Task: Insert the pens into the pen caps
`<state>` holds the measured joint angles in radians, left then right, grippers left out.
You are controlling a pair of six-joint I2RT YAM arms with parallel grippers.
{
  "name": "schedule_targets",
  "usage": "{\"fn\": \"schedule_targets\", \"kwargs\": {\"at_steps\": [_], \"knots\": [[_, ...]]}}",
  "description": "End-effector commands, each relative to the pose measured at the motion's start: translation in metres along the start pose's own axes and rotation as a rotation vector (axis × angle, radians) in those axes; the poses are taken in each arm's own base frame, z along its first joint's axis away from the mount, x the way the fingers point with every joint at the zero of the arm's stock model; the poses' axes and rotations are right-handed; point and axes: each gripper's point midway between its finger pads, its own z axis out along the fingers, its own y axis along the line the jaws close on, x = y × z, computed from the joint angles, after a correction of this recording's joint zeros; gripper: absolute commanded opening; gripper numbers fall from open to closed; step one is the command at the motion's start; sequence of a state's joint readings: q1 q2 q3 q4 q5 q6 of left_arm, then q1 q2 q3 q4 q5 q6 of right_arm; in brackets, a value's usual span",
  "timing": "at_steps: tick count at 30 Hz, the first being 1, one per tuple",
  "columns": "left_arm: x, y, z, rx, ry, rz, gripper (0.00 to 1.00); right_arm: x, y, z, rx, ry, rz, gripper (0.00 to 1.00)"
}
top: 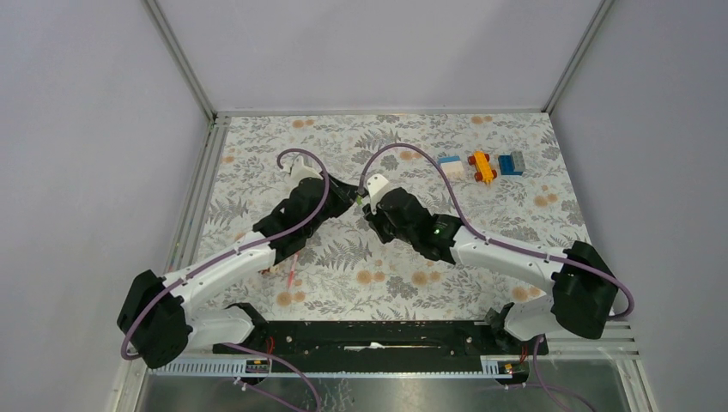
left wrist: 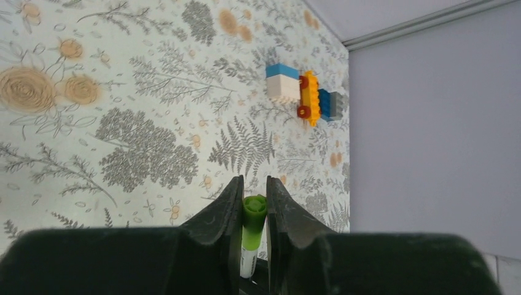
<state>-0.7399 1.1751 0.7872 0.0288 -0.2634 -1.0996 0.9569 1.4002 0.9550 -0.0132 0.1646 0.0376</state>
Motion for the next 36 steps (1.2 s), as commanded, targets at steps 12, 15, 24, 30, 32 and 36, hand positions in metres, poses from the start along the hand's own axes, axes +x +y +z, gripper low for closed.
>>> {"fn": "schedule_targets", "kwargs": {"at_steps": [12, 15, 24, 30, 32, 36], "knots": [[0.087, -0.005, -0.041, 0.19, 0.372, 0.094, 0.0, -0.184, 0.038, -0.074, -0.25, -0.571, 0.127, 0.0], [0.088, -0.013, -0.048, 0.277, 0.376, 0.124, 0.0, -0.19, 0.051, -0.092, -0.339, -0.589, 0.119, 0.0], [0.094, -0.018, -0.071, 0.443, 0.387, 0.208, 0.0, -0.198, 0.065, -0.138, -0.554, -0.647, 0.114, 0.0], [0.097, -0.016, -0.079, 0.47, 0.4, 0.221, 0.0, -0.19, 0.057, -0.136, -0.573, -0.641, 0.137, 0.0], [0.096, -0.013, -0.079, 0.457, 0.397, 0.222, 0.0, -0.186, 0.054, -0.131, -0.555, -0.632, 0.142, 0.0], [0.094, -0.012, -0.078, 0.442, 0.389, 0.219, 0.0, -0.179, 0.046, -0.121, -0.499, -0.62, 0.162, 0.0]]}}
